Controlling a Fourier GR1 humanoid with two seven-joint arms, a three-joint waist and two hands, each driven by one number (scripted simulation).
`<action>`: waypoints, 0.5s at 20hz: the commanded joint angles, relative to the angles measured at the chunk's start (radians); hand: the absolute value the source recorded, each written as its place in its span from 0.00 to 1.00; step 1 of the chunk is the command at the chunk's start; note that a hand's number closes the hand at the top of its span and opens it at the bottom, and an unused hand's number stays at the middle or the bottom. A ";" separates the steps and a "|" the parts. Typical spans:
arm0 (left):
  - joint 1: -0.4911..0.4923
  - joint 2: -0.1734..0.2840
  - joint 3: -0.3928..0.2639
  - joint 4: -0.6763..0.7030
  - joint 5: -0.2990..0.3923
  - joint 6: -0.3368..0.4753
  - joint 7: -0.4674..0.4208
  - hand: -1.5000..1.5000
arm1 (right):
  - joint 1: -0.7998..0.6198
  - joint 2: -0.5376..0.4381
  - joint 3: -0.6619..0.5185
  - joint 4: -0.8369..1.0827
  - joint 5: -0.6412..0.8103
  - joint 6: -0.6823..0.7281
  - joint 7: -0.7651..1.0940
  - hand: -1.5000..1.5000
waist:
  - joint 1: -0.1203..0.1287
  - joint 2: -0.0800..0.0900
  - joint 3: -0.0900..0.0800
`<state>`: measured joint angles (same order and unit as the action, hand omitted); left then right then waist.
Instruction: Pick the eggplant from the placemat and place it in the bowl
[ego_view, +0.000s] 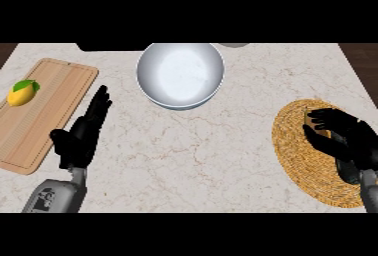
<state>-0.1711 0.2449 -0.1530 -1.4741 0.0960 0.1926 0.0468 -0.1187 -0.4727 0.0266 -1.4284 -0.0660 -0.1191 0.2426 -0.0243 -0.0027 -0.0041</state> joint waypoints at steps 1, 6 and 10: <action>0.076 -0.035 -0.007 -0.027 0.011 0.018 -0.030 0.50 | 0.103 0.042 -0.148 -0.055 -0.016 -0.189 -0.071 0.00 | -0.017 -0.010 0.004; 0.020 -0.048 0.008 0.009 0.002 0.001 -0.050 0.50 | 0.247 0.034 -0.212 -0.251 -0.047 -0.153 -0.189 0.00 | 0.003 0.000 0.004; -0.004 -0.065 -0.005 -0.050 -0.010 -0.002 0.013 0.50 | 0.212 -0.029 -0.218 -0.330 0.047 -0.179 -0.021 0.00 | 0.016 0.001 0.003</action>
<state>-0.1404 0.2019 -0.1629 -1.5347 0.0936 0.1930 0.0569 0.0693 -0.4556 -0.1665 -1.6661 -0.0702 -0.2838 0.1410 -0.0144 -0.0035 -0.0006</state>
